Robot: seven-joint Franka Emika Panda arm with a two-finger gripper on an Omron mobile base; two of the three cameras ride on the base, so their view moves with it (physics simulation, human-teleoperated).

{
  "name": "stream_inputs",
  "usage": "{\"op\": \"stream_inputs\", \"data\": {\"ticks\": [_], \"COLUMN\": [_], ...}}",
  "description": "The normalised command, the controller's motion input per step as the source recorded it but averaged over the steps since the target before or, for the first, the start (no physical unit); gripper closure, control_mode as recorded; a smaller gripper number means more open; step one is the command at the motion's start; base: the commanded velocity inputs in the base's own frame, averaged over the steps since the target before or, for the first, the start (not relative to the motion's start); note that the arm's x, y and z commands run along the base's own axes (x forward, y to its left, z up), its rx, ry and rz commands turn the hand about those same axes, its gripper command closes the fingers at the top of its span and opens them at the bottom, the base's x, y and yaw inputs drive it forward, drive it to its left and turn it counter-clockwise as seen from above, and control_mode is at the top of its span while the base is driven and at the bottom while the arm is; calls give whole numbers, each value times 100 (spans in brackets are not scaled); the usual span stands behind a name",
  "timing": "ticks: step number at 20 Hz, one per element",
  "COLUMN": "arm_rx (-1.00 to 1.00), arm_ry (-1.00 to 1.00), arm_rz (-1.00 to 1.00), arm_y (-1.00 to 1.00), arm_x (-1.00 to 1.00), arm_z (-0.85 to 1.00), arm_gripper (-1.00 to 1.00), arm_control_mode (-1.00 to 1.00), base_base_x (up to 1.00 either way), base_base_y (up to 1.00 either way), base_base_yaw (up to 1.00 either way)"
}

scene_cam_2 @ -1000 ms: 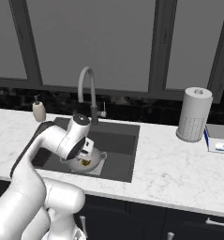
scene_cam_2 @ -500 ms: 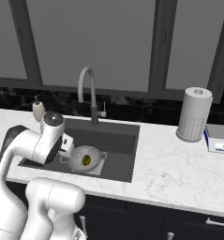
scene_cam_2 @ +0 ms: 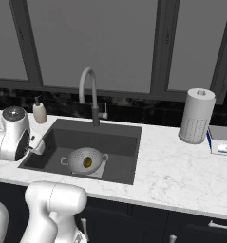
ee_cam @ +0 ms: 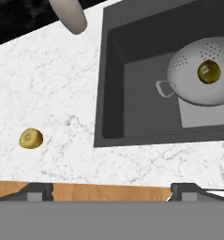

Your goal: Put the colander in the sink, put the kiwi, kiwi in the colander, and turn on the sink faucet and pour water over the colander.

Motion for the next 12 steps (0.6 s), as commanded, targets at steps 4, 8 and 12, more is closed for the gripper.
{"op": "stream_inputs", "data": {"ticks": [4,8,12], "arm_rx": [-2,-1,-4], "arm_ry": [8,34,38], "arm_rz": [0,5,14], "arm_y": [89,85,87], "arm_x": [-11,16,30], "arm_z": [2,0,-5], "arm_gripper": [-100,-100,-100], "arm_control_mode": [-100,-100,-100], "base_base_x": [0,0,0], "base_base_y": [0,0,0], "base_base_yaw": [0,0,0]}}
